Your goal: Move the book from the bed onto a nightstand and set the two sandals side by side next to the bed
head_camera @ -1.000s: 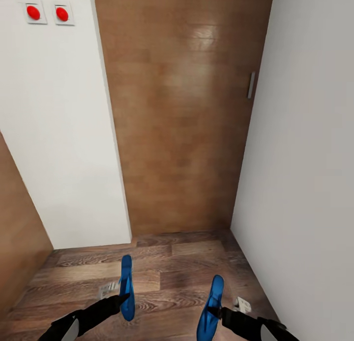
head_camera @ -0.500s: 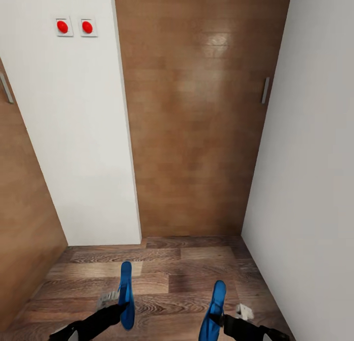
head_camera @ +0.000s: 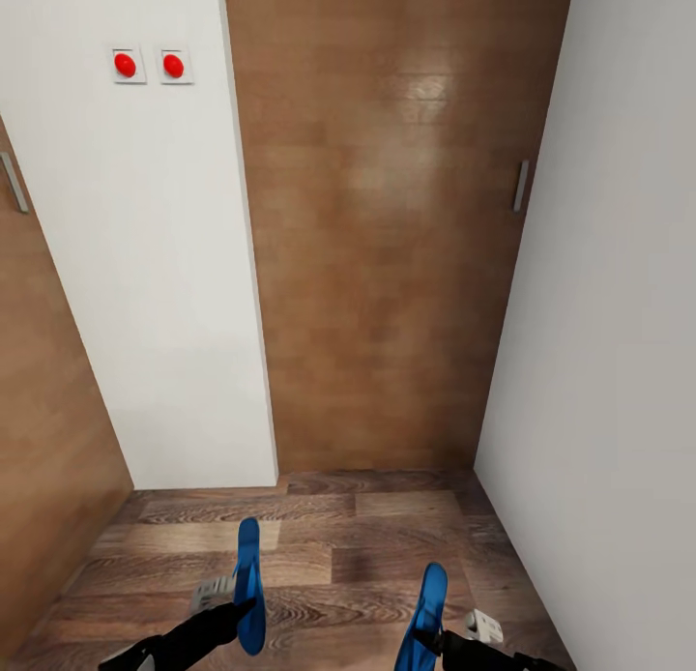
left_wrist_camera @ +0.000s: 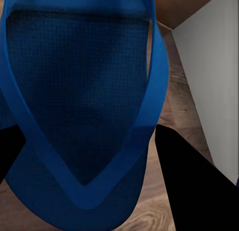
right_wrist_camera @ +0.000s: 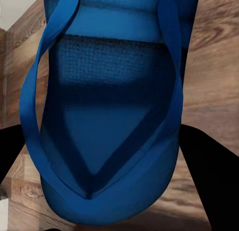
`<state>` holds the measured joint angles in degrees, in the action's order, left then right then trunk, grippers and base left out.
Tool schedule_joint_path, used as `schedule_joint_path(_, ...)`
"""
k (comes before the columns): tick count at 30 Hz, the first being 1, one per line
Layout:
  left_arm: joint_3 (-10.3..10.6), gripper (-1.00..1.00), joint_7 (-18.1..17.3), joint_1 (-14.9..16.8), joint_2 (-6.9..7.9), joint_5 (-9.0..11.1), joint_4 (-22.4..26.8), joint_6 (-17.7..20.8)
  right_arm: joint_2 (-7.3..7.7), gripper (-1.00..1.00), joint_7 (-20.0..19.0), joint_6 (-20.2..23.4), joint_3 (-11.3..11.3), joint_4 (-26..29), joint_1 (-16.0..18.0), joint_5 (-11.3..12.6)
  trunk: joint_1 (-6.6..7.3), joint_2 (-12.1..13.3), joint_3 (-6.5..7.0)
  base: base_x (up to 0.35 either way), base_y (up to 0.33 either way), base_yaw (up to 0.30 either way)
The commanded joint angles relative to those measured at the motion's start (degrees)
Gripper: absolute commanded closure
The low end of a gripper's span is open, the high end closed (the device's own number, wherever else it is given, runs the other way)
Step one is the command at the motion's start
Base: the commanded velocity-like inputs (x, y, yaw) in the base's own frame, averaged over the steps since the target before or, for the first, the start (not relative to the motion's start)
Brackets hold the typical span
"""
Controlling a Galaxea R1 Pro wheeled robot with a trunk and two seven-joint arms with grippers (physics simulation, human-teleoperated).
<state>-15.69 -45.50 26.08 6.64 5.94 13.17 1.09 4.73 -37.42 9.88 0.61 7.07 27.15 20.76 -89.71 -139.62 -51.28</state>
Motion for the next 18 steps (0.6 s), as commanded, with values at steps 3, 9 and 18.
schedule_joint_path(3,0.2,1.00,-0.2,0.0,-0.12,0.4,-0.1,0.0,0.01,1.00,-0.1,0.6,0.0,0.0,0.0,0.4,0.68,1.2,0.48,0.000,0.000,0.005)
schedule_joint_path(9,0.1,1.00,-0.2,0.1,-0.30,0.4,-0.1,0.0,0.01,1.00,-0.1,0.6,0.0,0.0,0.0,0.4,1.12,2.0,0.84,0.000,0.000,0.177)
schedule_joint_path(18,0.1,1.00,-0.2,0.0,-0.33,0.4,-0.2,0.0,0.01,1.00,-0.2,0.6,0.0,0.0,0.0,0.4,1.12,2.0,0.84,0.000,0.000,0.286)
